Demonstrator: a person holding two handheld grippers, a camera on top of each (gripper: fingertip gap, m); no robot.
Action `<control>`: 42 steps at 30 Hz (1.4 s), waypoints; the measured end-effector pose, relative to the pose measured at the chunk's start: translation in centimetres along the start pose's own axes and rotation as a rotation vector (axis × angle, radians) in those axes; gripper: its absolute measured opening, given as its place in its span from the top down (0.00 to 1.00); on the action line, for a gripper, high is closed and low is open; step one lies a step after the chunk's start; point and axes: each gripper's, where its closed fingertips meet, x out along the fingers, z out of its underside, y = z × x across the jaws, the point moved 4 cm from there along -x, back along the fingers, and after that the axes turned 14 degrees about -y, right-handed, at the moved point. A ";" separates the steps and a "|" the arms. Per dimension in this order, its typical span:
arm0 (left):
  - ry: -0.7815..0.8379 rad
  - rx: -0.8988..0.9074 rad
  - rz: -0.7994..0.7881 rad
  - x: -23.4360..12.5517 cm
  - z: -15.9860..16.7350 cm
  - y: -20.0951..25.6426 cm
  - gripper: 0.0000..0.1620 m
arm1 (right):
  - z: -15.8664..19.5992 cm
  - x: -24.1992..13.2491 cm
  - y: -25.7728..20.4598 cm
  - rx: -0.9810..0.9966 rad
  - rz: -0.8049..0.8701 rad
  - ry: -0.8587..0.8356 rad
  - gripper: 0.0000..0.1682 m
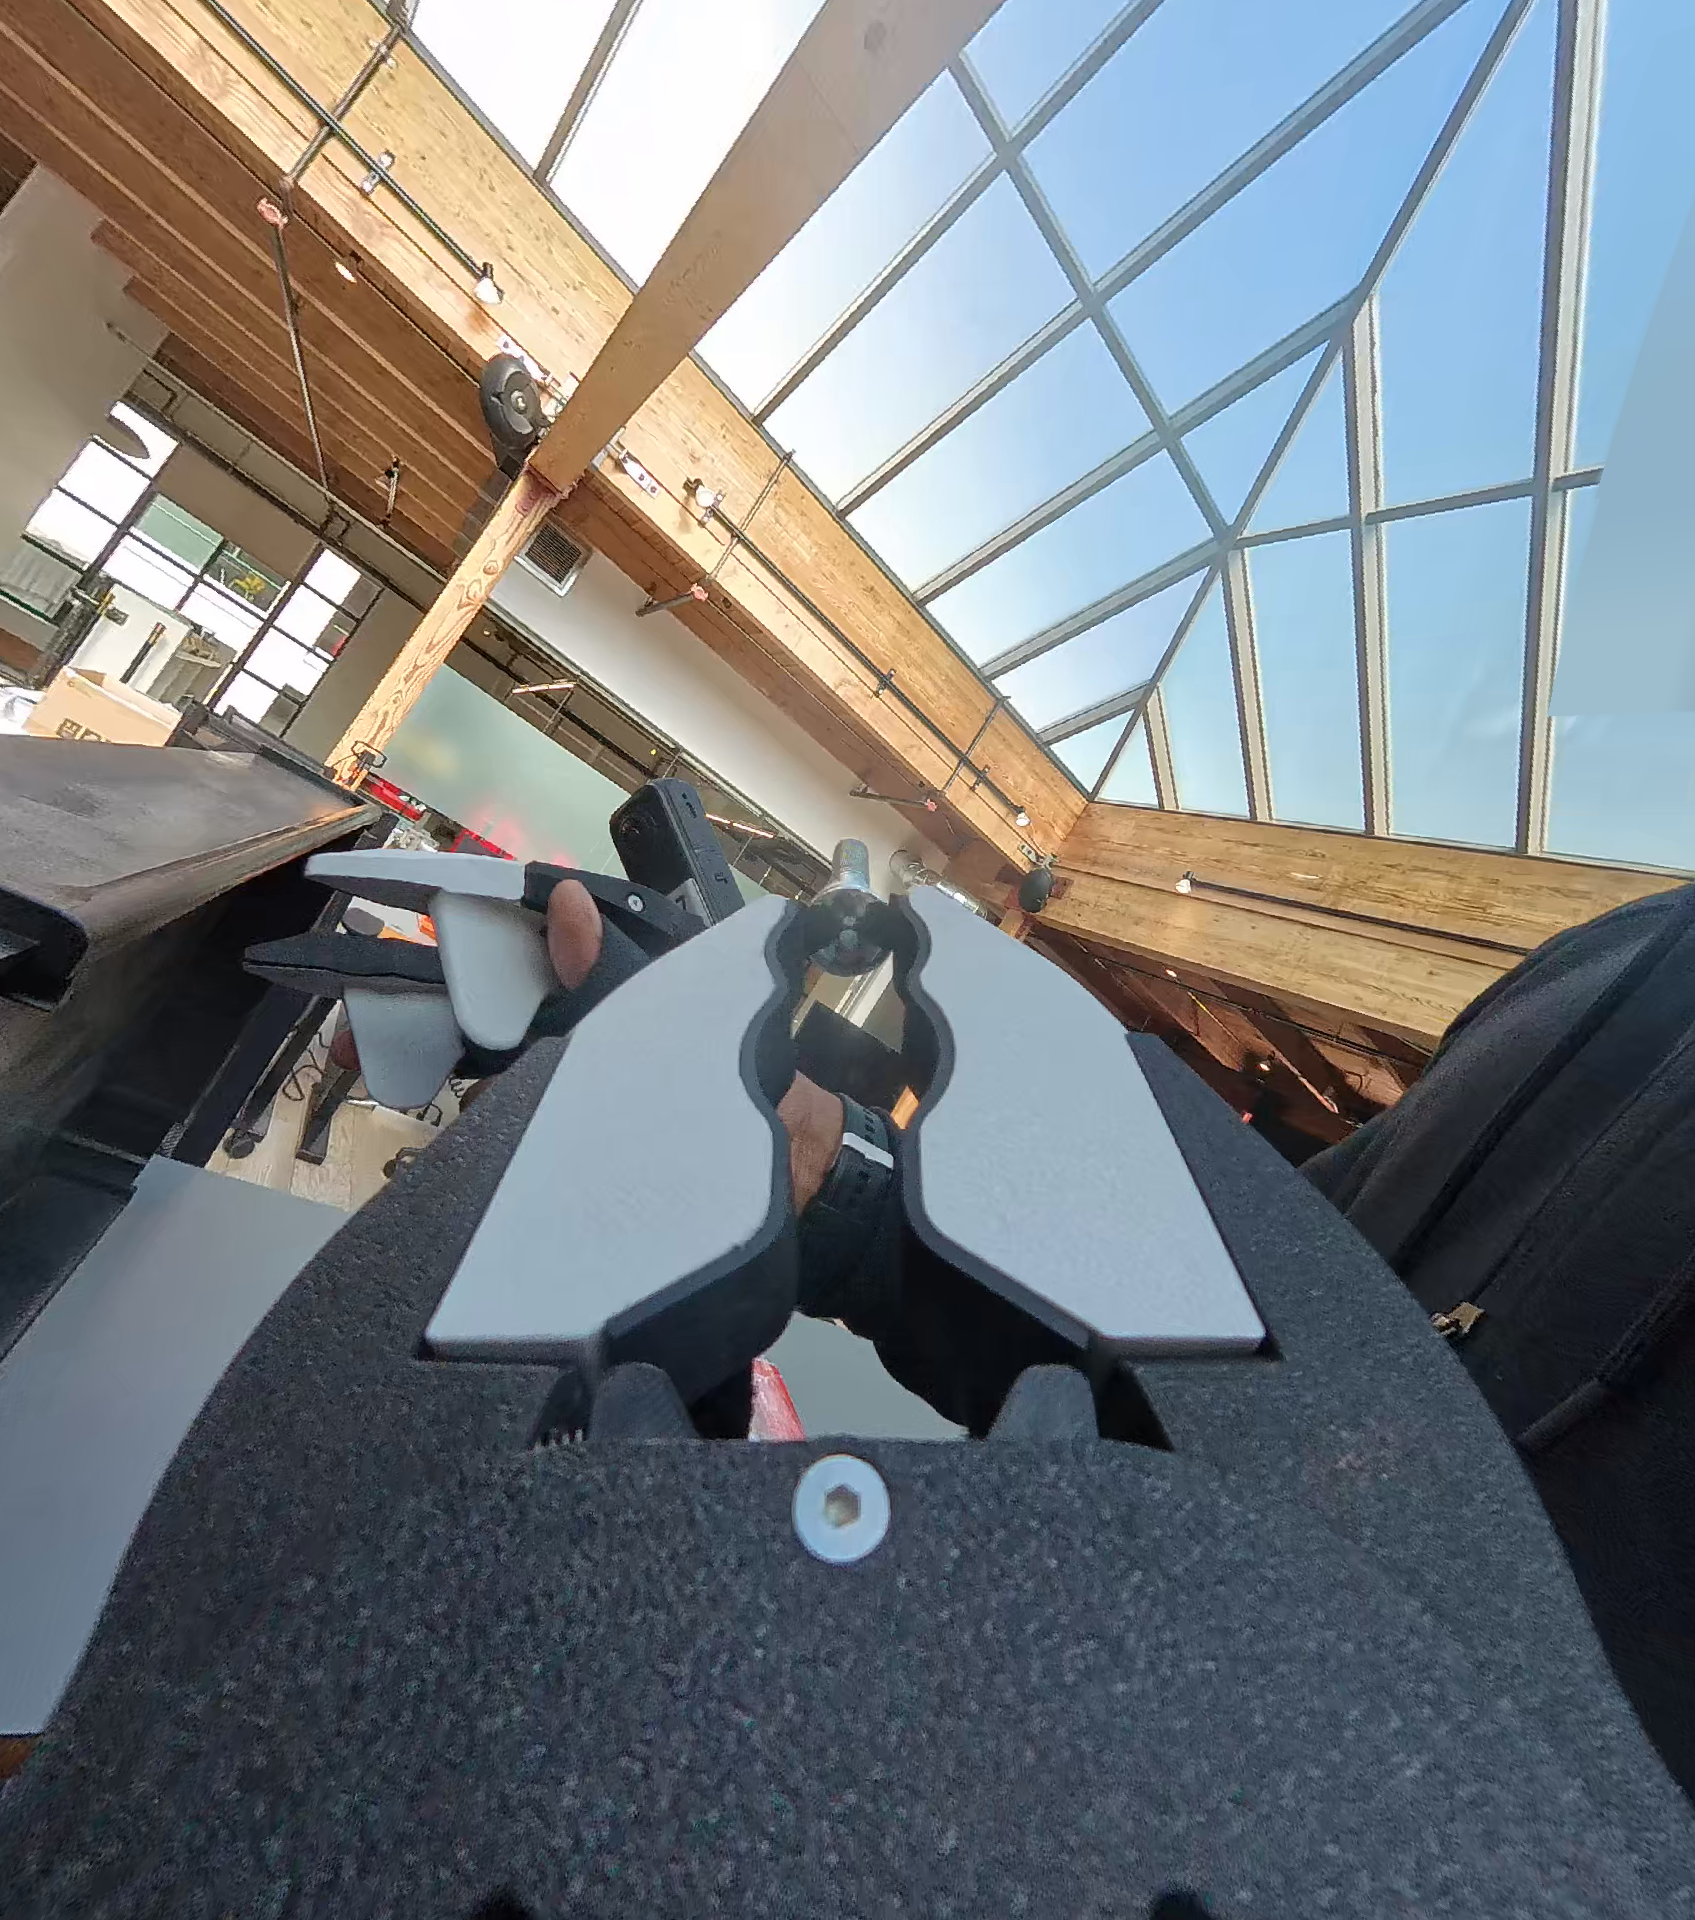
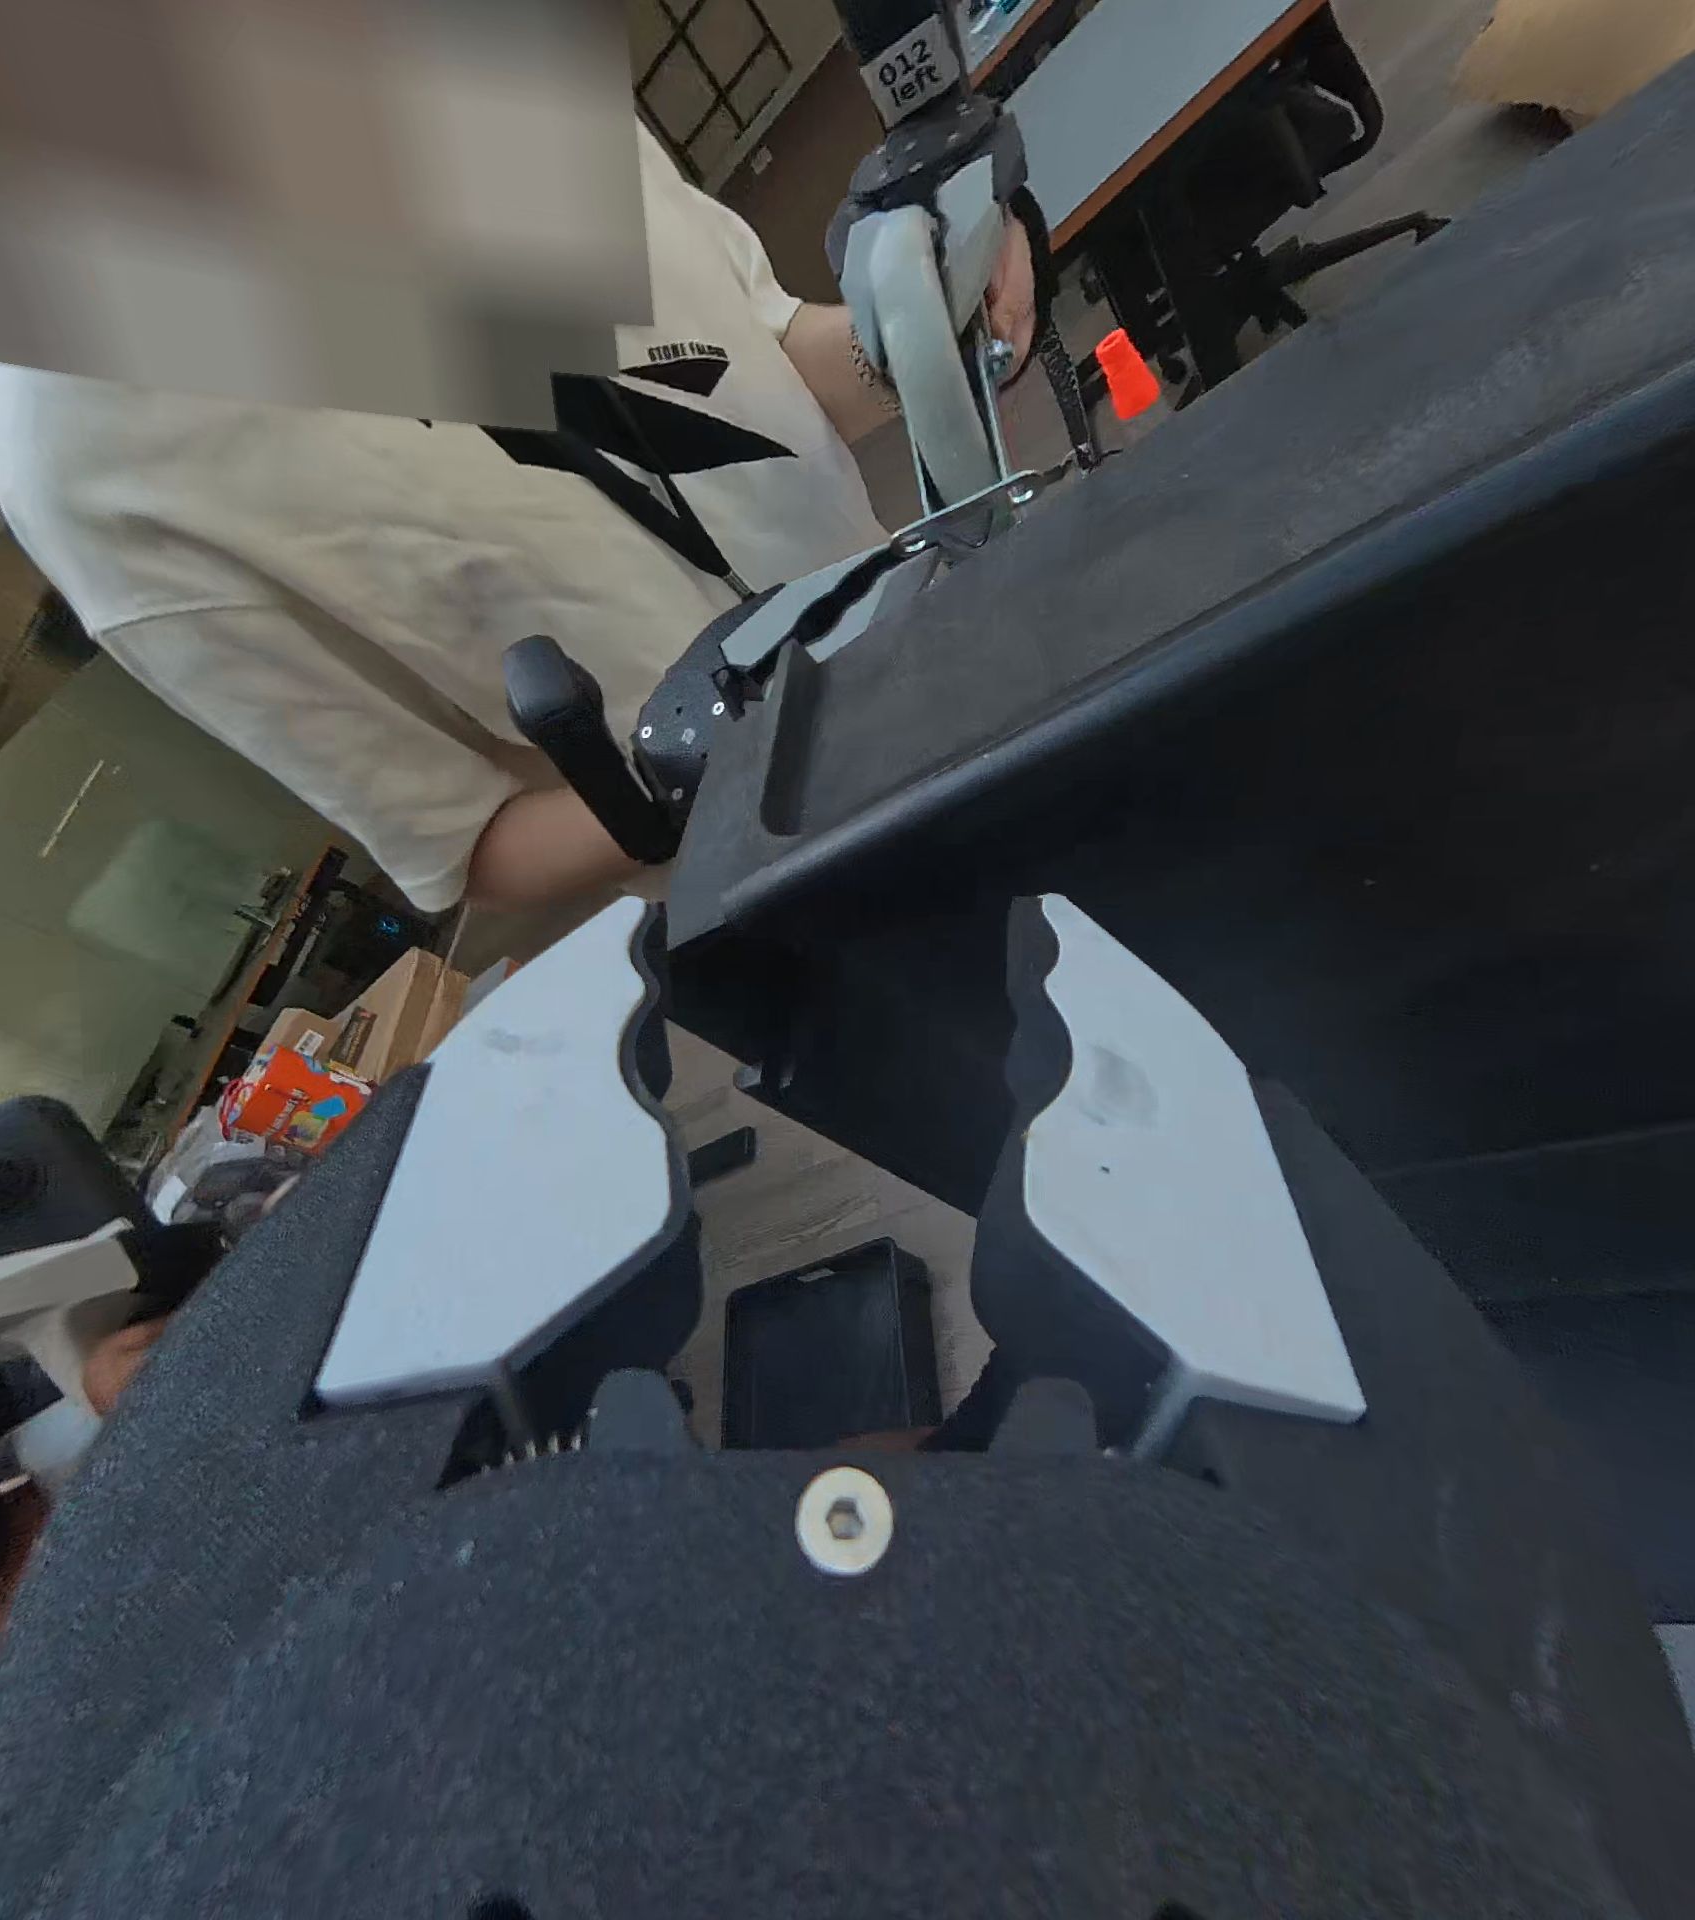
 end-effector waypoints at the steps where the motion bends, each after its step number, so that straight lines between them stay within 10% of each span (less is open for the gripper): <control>1: 0.006 0.001 -0.006 -0.4 0.0 0.0 0.90 | -0.5 0.4 0.6 0.047 -0.001 0.009 0.62; 17: 0.015 -0.011 -0.011 -2.3 -0.2 -0.7 0.90 | -1.5 5.1 1.9 0.228 -0.086 -0.015 0.80; 42: 0.015 -0.033 -0.006 -4.9 -0.8 -3.0 0.90 | -1.2 4.8 1.9 0.227 -0.152 0.002 0.82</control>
